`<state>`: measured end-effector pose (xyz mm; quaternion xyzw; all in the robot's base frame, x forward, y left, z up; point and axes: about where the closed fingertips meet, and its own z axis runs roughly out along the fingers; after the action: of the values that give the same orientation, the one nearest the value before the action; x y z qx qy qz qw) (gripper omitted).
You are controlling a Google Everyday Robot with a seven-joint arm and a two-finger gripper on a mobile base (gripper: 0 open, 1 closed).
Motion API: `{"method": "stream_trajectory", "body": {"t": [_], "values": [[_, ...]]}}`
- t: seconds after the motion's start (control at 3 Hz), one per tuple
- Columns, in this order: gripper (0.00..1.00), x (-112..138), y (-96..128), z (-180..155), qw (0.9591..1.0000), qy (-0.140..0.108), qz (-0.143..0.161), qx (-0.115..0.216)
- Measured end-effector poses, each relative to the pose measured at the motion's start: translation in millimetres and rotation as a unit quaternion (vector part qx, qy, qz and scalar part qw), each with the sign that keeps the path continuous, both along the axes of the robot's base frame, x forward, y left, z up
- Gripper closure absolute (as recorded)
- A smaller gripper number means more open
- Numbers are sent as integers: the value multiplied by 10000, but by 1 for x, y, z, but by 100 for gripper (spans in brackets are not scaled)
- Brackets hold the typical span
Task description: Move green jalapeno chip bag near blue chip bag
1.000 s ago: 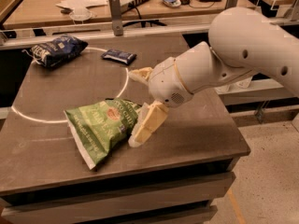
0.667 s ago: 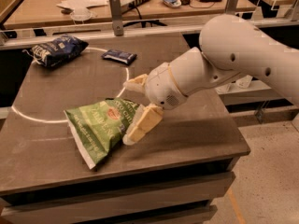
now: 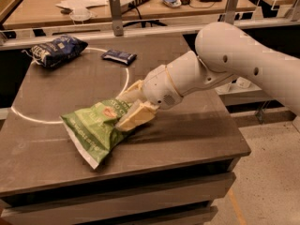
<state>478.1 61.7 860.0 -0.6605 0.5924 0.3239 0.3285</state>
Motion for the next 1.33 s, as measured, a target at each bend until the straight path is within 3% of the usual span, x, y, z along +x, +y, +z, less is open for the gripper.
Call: {"method": "stream_trajectory", "body": {"t": [0.33,0.67,1.0,1.33], "values": [[94,22,-5,24,9962,-193,-486,696],[100,60,-24,59,9846,-663,-1254,1020],[100,101,-39,88,9678,-1094,-2041,991],[100,147,-47,105,9502,-1388,-2686,753]]}}
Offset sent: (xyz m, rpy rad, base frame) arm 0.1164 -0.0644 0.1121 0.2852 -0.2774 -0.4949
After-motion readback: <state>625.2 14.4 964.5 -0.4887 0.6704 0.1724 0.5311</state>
